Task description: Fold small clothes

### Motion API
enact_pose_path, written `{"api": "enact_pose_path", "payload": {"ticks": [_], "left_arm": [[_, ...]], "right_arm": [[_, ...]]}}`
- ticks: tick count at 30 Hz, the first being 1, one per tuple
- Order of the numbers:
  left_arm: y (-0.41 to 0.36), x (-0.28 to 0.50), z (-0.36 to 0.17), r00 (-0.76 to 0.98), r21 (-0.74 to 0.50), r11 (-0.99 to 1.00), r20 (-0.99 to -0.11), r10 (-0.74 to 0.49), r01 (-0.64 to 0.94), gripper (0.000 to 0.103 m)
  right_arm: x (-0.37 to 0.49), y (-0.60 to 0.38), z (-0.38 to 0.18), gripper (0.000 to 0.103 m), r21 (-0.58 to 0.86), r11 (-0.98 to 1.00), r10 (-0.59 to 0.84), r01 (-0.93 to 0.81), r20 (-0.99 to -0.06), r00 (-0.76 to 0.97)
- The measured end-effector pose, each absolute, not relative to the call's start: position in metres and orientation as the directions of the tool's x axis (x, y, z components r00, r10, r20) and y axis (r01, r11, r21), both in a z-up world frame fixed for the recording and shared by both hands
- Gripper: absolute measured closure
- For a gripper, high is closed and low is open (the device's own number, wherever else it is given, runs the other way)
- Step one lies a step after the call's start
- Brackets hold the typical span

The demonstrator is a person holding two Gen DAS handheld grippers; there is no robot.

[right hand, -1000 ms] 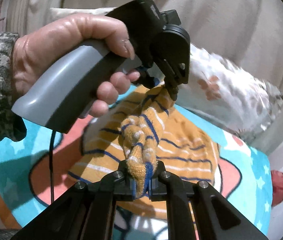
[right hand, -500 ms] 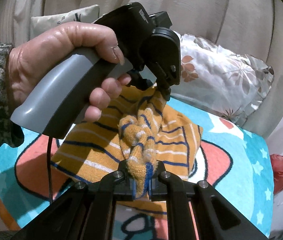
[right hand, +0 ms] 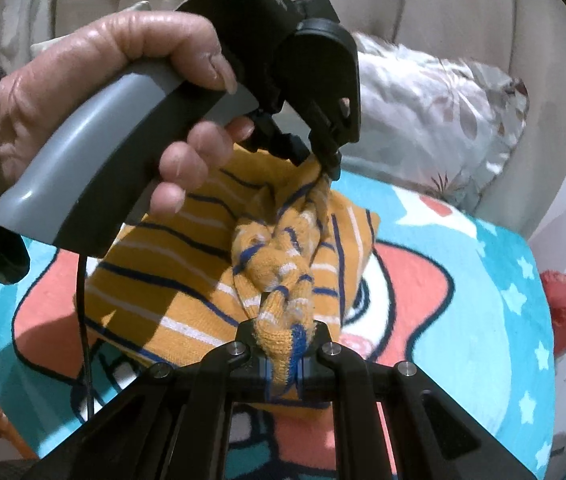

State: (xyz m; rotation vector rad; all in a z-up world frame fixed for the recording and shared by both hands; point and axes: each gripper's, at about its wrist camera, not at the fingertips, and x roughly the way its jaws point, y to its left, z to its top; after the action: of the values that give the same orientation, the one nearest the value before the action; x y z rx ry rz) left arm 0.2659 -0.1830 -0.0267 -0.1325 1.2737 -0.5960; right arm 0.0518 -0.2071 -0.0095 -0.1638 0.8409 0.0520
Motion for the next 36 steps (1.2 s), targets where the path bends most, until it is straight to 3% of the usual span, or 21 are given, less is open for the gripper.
{"api": "enact_pose_path", "payload": {"ticks": [14, 17, 20, 24, 25, 30, 32, 36], "left_arm": [[-0.209, 0.265, -0.051, 0.119, -0.416, 0.847, -0.872, -0.475, 0.33, 0.091], [-0.207, 0.262, -0.045, 0.113, -0.434, 0.837, -0.863, -0.493, 0.334, 0.089], [-0.198, 0.257, -0.029, 0.11, -0.459, 0.822, -0.848, -0.519, 0.338, 0.085], [-0.177, 0.24, 0.002, 0.187, -0.43, 0.823, -0.833, -0.52, 0.373, 0.055], [-0.169, 0.233, 0.009, 0.223, -0.398, 0.837, -0.838, -0.499, 0.377, 0.052], [-0.132, 0.2, 0.013, 0.34, -0.218, 0.91, -0.876, -0.342, 0.353, 0.051], [-0.115, 0.184, 0.002, 0.349, -0.19, 0.933, -0.889, -0.296, 0.305, 0.05], [-0.102, 0.161, -0.018, 0.338, -0.167, 0.953, -0.907, -0.249, 0.255, 0.05]], "right_arm": [[0.054, -0.234, -0.028, 0.094, -0.08, 0.994, -0.019, -0.073, -0.792, 0.61], [0.053, -0.241, -0.028, 0.086, -0.027, 0.995, 0.036, -0.096, -0.806, 0.591], [0.047, -0.255, -0.02, 0.072, 0.018, 0.994, 0.077, -0.105, -0.805, 0.588], [0.041, -0.289, -0.004, 0.07, 0.095, 0.993, 0.114, -0.063, -0.794, 0.598], [0.043, -0.299, 0.0, 0.069, 0.121, 0.992, 0.121, -0.04, -0.79, 0.601], [0.083, -0.335, 0.007, 0.069, 0.332, 0.943, 0.259, 0.016, -0.764, 0.591], [0.108, -0.34, 0.001, 0.069, 0.439, 0.898, 0.357, 0.008, -0.739, 0.572], [0.143, -0.331, -0.015, 0.069, 0.509, 0.861, 0.435, 0.002, -0.737, 0.518]]}}
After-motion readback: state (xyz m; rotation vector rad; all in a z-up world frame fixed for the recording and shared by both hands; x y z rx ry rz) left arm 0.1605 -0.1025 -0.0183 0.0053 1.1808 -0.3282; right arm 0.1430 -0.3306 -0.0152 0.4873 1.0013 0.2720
